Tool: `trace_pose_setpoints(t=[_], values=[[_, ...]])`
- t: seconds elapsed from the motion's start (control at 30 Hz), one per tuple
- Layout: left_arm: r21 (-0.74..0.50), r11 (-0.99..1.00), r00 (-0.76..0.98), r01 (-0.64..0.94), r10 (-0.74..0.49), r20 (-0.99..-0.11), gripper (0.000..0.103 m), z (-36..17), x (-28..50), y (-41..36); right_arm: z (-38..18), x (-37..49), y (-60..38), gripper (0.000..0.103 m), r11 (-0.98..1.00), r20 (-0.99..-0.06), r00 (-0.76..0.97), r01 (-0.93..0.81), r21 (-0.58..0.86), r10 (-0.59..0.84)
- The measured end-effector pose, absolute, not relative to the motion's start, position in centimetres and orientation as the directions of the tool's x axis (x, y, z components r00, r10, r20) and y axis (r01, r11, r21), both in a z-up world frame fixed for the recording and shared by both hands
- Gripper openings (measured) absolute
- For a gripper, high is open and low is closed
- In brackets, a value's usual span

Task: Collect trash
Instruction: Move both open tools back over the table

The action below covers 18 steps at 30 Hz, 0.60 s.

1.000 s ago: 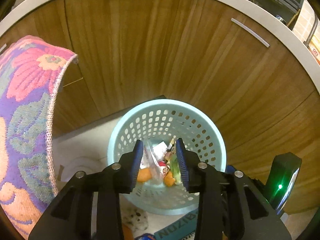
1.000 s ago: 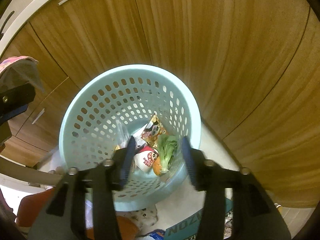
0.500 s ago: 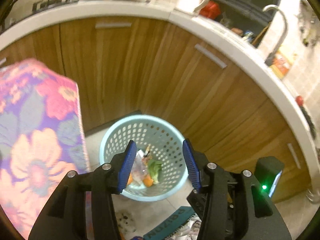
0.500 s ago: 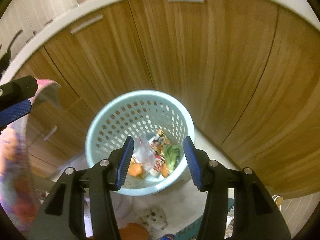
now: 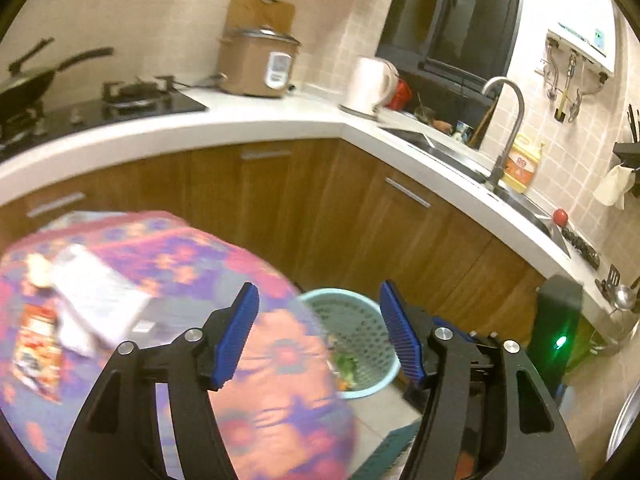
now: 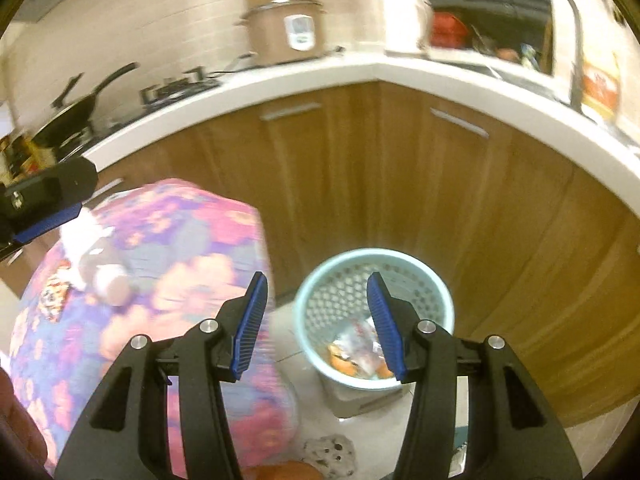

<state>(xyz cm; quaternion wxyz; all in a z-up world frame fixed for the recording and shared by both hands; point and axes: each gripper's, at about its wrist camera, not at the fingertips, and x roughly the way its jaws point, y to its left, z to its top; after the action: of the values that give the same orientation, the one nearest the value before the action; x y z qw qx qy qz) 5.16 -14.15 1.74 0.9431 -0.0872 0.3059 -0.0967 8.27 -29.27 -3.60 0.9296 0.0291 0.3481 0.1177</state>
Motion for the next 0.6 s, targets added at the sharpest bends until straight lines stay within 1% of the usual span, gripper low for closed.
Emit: trace_pose_setpoints(t=[0.1, 0.23, 0.3, 0.37, 0.47, 0.53, 0.6], values=[[-0.213, 0.970, 0.809, 0.117, -0.218, -0.547, 0.067, 2.4, 3.4, -10.1, -2.3, 7.1, -25.3, 0.048, 0.956, -0.630, 0.724, -0.268, 0.119, 0.282], [-0.162, 0.983, 0.830, 0.089, -0.163, -0.534, 0.073, 2.5, 1.4, -4.5, -1.6, 5.8, -19.8, 0.048, 0.936, -0.630, 0.712, -0.344, 0.073, 0.311], [-0.149, 0.987, 0.834, 0.068, -0.138, -0.534, 0.074, 2.3, 0.5, -1.7, -1.5, 5.5, -17.7, 0.048, 0.927, -0.635, 0.704, -0.371, 0.052, 0.318], [-0.144, 0.989, 0.832, 0.040, -0.113, -0.544, 0.078, 1.7, -0.4, 1.6, -1.7, 5.5, -15.4, 0.049, 0.916, -0.642, 0.696, -0.400, 0.026, 0.323], [-0.129, 0.992, 0.822, -0.013, -0.064, -0.566, 0.078, 0.7, -1.3, 5.8, -2.0, 5.6, -13.2, 0.054, 0.901, -0.645, 0.690, -0.433, -0.002, 0.330], [-0.131, 0.990, 0.811, -0.058, -0.030, -0.584, 0.078, -0.3, -1.8, 9.0, -2.2, 6.1, -11.9, 0.055, 0.891, -0.653, 0.678, -0.454, -0.012, 0.337], [-0.143, 0.986, 0.798, -0.082, -0.021, -0.603, 0.078, -1.2, -2.0, 11.1, -2.4, 6.7, -10.9, 0.055, 0.887, -0.662, 0.673, -0.462, -0.026, 0.331]])
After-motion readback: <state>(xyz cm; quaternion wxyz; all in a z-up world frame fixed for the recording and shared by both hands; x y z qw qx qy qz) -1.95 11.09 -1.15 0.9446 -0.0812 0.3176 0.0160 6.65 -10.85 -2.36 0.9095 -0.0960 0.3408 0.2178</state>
